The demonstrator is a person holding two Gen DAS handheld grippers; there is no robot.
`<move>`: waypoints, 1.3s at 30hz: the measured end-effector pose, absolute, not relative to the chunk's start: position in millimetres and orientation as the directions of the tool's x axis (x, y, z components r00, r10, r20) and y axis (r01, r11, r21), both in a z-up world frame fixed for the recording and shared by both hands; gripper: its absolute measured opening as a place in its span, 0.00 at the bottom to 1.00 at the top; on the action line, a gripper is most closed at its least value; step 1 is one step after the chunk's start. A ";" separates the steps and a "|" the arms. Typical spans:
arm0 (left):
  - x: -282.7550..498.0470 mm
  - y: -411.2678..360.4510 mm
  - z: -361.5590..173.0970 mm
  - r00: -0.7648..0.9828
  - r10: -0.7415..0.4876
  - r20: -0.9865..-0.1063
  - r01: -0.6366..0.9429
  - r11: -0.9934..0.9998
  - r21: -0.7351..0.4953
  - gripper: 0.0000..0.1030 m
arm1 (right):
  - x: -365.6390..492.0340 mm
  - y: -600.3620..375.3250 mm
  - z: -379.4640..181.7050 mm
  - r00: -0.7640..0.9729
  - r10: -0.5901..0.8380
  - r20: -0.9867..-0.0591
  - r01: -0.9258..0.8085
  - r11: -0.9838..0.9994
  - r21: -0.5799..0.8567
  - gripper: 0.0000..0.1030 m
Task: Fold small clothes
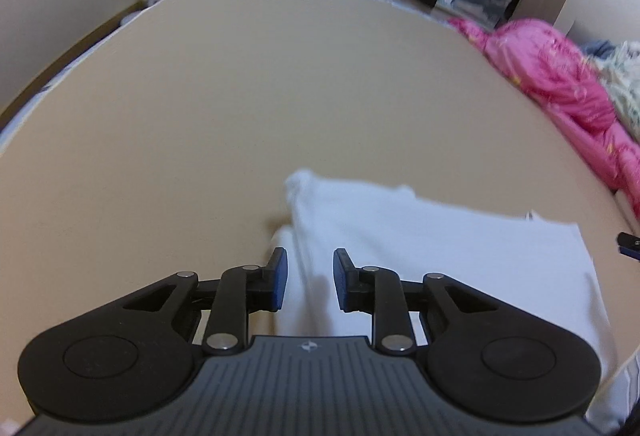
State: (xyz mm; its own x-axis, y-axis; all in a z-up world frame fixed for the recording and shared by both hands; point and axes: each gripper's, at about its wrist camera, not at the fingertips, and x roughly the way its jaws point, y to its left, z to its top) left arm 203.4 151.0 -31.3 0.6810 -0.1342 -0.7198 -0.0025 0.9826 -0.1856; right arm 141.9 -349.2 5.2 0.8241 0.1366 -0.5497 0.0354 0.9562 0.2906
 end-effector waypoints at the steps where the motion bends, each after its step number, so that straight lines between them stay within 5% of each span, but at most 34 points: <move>1: 189.7 151.2 -25.4 0.672 -0.125 -0.730 -0.009 0.984 -0.177 0.27 | 132.6 -348.2 7.7 0.811 0.133 -0.570 0.038 0.960 0.278 0.48; 8: 109.3 141.2 -21.1 0.639 -0.209 -0.740 0.051 0.972 -0.231 0.56 | 62.9 -346.0 -20.3 0.726 0.148 -0.672 0.045 0.964 0.261 0.51; 13: 95.2 140.1 -67.7 0.554 -0.166 -0.816 -0.056 0.970 -0.235 0.56 | 53.9 -342.1 -44.6 0.678 0.142 -0.721 0.056 0.968 0.243 0.51; 17: 93.2 131.2 -69.8 0.561 -0.157 -0.813 0.017 0.984 -0.178 0.55 | 46.7 -338.9 -54.4 0.672 0.106 -0.733 0.040 0.983 0.178 0.51; 19: 93.6 130.4 -71.4 0.562 -0.153 -0.813 0.028 0.986 -0.166 0.49 | 47.6 -342.7 -57.3 0.654 0.117 -0.747 0.051 0.979 0.199 0.51; 21: 93.9 132.0 -73.9 0.553 -0.173 -0.815 0.025 0.981 -0.192 0.26 | 46.5 -342.6 -61.1 0.644 0.115 -0.756 0.055 0.979 0.196 0.50; 23: 94.9 130.5 -74.8 0.550 -0.188 -0.814 0.042 0.979 -0.198 0.06 | 45.2 -338.1 -62.5 0.646 0.101 -0.757 0.040 0.985 0.166 0.38; 25: 93.7 128.8 -74.9 0.560 -0.185 -0.808 0.067 0.982 -0.178 0.05 | 43.4 -337.7 -58.5 0.663 0.106 -0.741 0.025 0.986 0.164 0.04; 30: 89.3 139.6 -74.2 0.551 -0.191 -0.812 0.047 0.979 -0.198 0.05 | 37.5 -351.9 -40.7 0.722 0.129 -0.680 0.038 0.974 0.225 0.04; 32: 95.4 144.0 -84.6 0.504 -0.185 -0.844 0.016 0.979 -0.205 0.11 | 42.4 -349.6 -51.2 0.672 0.112 -0.732 0.045 0.980 0.192 0.04; 35: 98.8 151.8 -87.7 0.493 -0.159 -0.855 -0.048 0.977 -0.209 0.37 | 48.0 -350.5 -60.2 0.629 0.092 -0.772 0.072 0.982 0.176 0.06; 39: 95.1 160.5 -70.1 0.587 -0.202 -0.784 -0.061 0.955 -0.291 0.38 | 40.4 -352.7 -39.8 0.713 0.020 -0.701 0.097 0.987 0.127 0.18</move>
